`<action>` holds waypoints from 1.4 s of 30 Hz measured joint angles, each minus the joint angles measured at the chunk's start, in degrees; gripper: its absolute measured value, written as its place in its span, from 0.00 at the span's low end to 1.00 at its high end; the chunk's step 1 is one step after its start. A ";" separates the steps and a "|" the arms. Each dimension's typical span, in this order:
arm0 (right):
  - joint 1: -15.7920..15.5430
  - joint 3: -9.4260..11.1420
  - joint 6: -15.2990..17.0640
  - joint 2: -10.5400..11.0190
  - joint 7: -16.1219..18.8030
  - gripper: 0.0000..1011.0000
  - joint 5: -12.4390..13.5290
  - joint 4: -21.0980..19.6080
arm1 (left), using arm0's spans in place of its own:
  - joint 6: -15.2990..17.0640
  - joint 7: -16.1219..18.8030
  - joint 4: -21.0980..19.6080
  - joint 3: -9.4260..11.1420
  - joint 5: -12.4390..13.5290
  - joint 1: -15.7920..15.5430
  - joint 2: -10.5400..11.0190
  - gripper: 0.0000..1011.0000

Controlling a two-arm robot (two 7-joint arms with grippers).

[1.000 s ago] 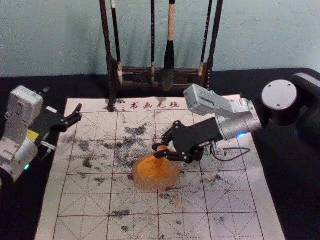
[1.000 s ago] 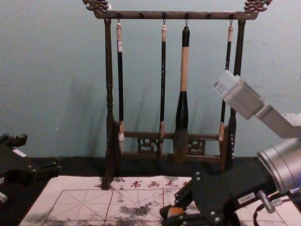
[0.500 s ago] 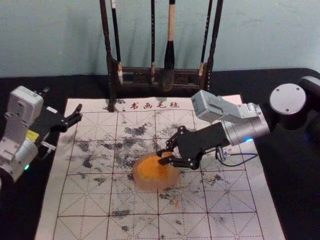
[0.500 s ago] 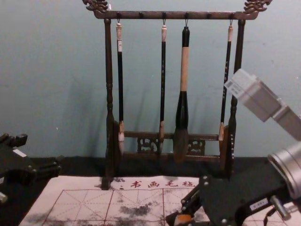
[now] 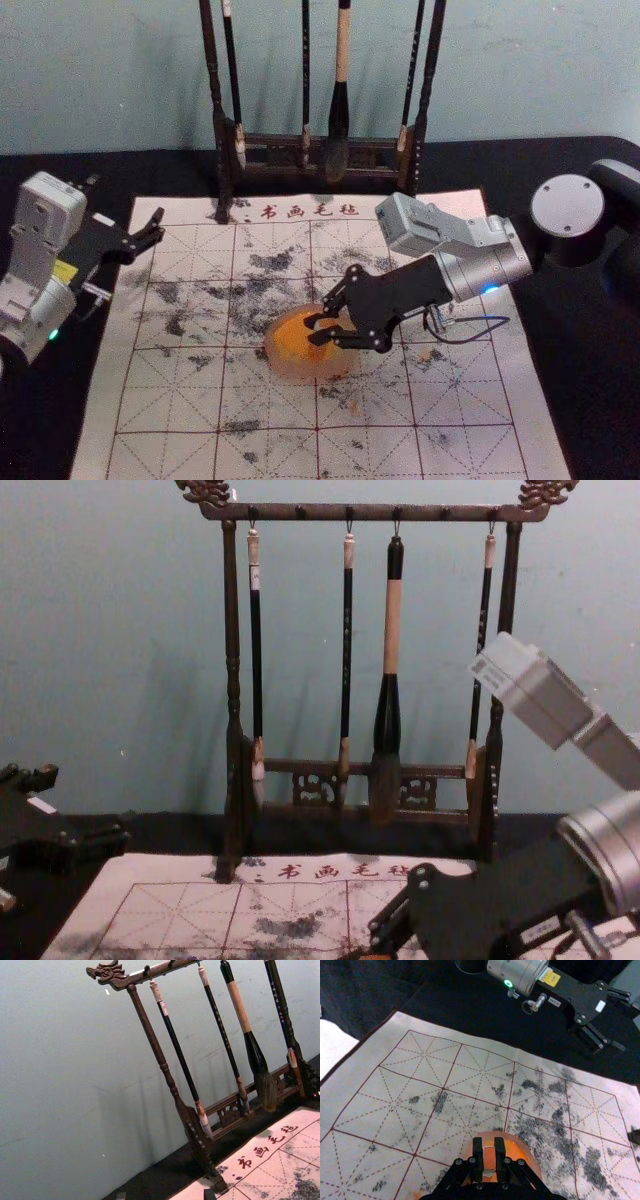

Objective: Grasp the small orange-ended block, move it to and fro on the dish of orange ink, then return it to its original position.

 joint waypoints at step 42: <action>3.77 0.29 -3.86 -6.77 -0.77 0.13 -1.41 10.83 | 0.00 0.00 0.00 0.00 0.00 0.00 0.00 0.99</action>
